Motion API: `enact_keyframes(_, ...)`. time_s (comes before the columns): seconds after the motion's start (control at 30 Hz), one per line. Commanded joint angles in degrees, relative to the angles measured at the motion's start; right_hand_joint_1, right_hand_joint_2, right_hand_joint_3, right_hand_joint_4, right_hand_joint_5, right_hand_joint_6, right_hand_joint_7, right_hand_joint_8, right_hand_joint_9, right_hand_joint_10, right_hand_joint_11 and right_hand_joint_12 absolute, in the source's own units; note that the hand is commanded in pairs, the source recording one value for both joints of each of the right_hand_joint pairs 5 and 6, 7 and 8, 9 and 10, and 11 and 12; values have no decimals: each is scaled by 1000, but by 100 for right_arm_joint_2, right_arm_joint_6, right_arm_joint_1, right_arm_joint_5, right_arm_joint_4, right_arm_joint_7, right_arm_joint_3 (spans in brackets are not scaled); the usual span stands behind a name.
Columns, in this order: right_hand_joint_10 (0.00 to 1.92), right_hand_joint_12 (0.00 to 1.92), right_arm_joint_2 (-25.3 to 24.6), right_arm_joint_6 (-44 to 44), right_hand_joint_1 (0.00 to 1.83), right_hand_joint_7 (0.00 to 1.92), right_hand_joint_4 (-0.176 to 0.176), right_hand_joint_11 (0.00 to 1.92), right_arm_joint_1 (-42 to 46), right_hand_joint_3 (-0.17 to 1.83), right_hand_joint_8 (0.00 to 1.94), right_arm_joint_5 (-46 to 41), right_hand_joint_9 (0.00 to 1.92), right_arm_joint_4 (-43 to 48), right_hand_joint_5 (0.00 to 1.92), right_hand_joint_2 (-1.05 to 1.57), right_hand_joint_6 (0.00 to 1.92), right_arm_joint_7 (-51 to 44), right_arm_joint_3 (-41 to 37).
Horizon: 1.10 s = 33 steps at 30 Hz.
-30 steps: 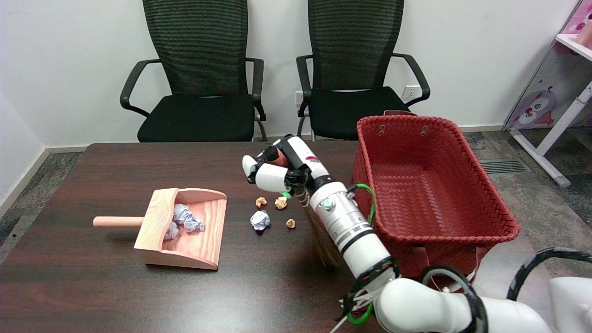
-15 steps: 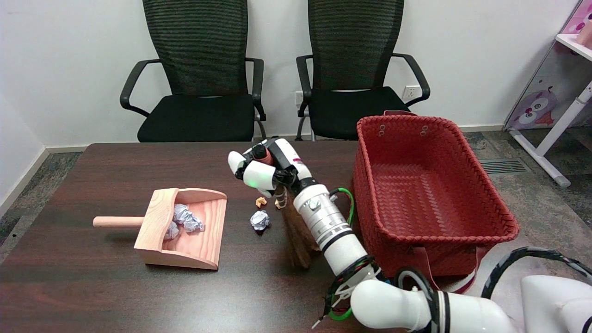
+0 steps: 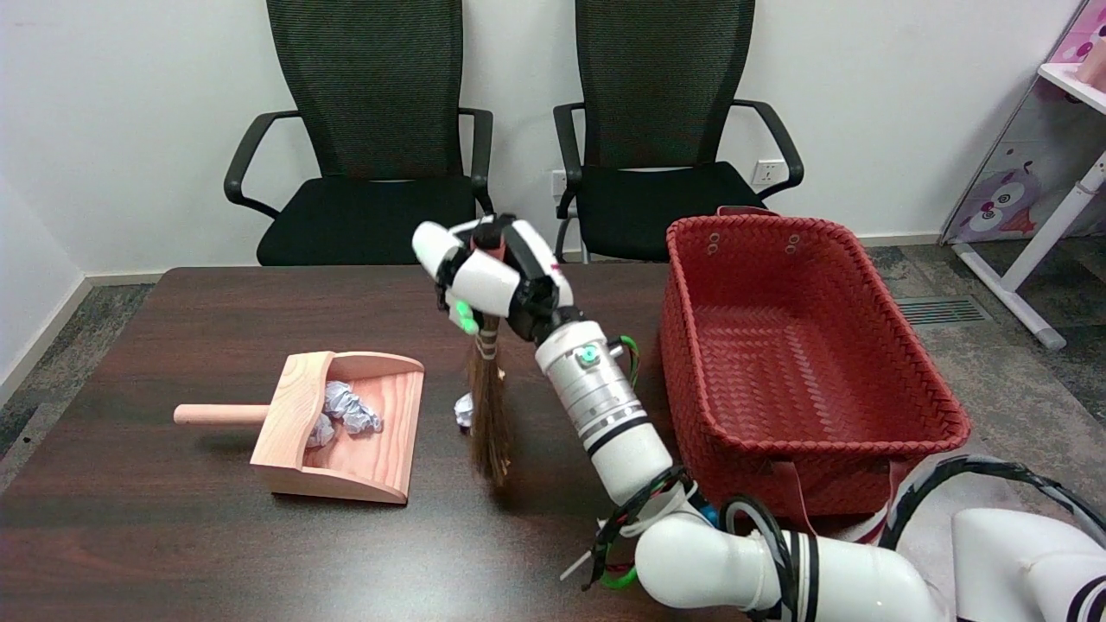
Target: Sweep the paper ball into the dustpan.
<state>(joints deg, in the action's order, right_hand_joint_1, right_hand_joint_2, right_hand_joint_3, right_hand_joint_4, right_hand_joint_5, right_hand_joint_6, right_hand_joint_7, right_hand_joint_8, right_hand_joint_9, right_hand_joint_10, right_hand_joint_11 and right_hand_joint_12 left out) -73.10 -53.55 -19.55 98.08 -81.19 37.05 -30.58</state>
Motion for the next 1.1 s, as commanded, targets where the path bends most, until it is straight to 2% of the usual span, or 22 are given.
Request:
enact_keyframes(0.03, 1920, 1920, 213, -870, 947, 1920, 36, 1920, -163, 1522, 1920, 748, 1920, -525, 1920, 1421, 1920, 1059, -308)
enact_keyframes(0.17, 1920, 1920, 521, -1080, 948, 1920, 41, 1920, -117, 1518, 1920, 746, 1920, -876, 1920, 1422, 1920, 931, -353)
enact_keyframes(0.23, 1920, 1920, 699, -1113, 948, 1920, 56, 1920, -67, 1496, 1920, 697, 1920, -1012, 1920, 1440, 1920, 735, -395)
enact_keyframes(0.27, 1920, 1920, 824, -1104, 945, 1920, 79, 1920, -21, 1474, 1920, 650, 1920, -1119, 1920, 1457, 1920, 559, -422)
enact_keyframes(0.3, 1920, 1920, 933, -1079, 932, 1920, 128, 1920, 36, 1453, 1920, 600, 1920, -1219, 1920, 1477, 1920, 432, -456)
enact_keyframes(0.47, 1920, 1920, 1194, -1149, 939, 1920, 111, 1920, 192, 1438, 1920, 302, 1920, -1470, 1920, 1503, 1920, 278, -548)
enact_keyframes(0.77, 1920, 1920, 1648, -1088, 932, 1920, 141, 1920, 635, 1433, 1920, 160, 1920, -1785, 1920, 1519, 1920, 286, -1053)
enact_keyframes(1.1, 1920, 1920, 2133, -666, 910, 1920, 162, 1920, 787, 1324, 1920, 22, 1920, -1657, 1920, 1571, 1920, 279, -1135)
